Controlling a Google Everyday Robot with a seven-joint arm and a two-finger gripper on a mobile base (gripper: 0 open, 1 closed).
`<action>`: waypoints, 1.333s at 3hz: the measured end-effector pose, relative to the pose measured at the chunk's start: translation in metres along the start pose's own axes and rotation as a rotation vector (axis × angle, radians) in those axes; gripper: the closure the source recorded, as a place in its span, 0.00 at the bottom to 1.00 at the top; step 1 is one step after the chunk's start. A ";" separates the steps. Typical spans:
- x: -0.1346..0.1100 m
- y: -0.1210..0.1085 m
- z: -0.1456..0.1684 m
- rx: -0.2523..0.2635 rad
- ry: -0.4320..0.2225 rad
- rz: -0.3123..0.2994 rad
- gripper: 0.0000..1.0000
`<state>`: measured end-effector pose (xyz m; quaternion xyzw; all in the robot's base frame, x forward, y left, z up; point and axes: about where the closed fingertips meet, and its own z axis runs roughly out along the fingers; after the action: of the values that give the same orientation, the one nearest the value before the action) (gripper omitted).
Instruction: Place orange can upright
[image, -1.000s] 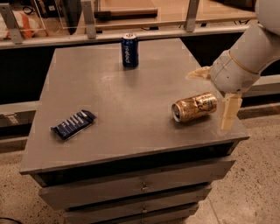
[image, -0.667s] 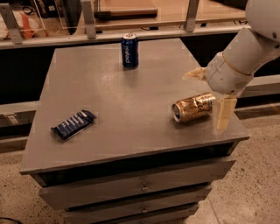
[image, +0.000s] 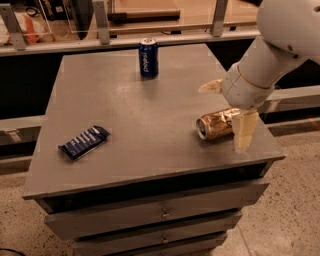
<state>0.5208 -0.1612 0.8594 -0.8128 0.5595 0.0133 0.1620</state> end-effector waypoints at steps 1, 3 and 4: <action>-0.004 -0.003 0.004 -0.006 0.042 -0.020 0.14; -0.008 -0.002 0.006 -0.025 0.103 -0.038 0.61; -0.016 -0.003 0.002 -0.047 0.105 -0.062 0.83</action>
Offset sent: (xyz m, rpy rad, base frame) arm 0.0025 0.0086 -0.0061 -0.1243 -0.0252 0.0004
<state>0.5178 -0.1451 0.8615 -0.8328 0.5414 -0.0216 0.1136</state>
